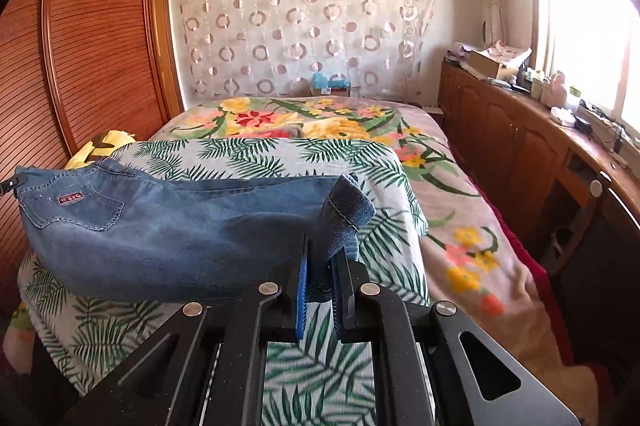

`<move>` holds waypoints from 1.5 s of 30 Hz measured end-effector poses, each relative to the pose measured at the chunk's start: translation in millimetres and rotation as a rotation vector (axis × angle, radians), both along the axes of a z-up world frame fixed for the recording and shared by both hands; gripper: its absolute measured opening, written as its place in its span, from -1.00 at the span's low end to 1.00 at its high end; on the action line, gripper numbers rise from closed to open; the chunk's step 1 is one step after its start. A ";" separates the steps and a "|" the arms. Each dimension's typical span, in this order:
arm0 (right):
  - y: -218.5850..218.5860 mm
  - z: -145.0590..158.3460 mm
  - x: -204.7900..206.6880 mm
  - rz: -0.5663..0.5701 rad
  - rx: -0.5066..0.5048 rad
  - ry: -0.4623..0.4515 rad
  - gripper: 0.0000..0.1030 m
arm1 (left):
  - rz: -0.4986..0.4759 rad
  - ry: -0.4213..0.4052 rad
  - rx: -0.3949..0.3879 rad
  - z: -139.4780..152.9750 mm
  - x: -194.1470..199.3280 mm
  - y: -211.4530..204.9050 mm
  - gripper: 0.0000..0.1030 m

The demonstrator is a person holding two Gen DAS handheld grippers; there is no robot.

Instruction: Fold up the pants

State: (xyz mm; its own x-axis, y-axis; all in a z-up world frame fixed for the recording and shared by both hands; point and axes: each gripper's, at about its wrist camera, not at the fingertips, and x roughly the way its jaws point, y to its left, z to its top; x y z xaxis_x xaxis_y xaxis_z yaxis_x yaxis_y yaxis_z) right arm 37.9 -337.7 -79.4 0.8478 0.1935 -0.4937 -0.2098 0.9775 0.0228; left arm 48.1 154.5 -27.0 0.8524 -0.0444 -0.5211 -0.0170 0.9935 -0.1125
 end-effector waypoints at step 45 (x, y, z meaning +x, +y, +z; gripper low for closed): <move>-19.2 -53.2 -0.8 -0.037 0.086 0.140 -0.53 | -0.140 0.113 0.035 -31.4 -8.6 -77.0 0.56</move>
State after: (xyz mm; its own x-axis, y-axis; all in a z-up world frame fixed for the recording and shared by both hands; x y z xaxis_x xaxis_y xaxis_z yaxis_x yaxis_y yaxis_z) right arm 37.2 -356.8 -132.6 0.7793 0.2099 -0.5904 -0.1623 0.9777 0.1333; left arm 39.6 77.6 -58.5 0.7753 -0.1389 -0.6161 0.1112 0.9903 -0.0834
